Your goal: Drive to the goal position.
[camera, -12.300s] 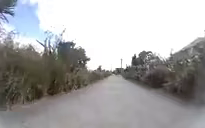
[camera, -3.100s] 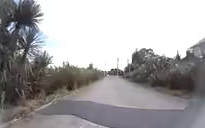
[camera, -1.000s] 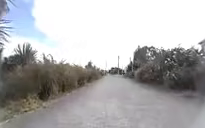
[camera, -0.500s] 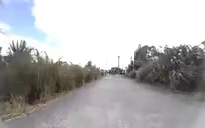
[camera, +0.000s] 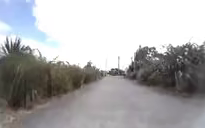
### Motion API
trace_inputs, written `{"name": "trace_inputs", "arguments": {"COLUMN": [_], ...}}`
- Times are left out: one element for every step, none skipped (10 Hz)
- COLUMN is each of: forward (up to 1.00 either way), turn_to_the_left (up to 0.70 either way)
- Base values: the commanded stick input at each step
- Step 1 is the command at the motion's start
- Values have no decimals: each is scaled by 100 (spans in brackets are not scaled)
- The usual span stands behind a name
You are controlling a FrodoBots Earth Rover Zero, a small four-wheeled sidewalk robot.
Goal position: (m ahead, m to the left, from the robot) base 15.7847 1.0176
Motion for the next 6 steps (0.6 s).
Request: {"name": "trace_inputs", "arguments": {"forward": [85,85,85,85,85,85], "turn_to_the_left": [0,0,0,0,0,0]}}
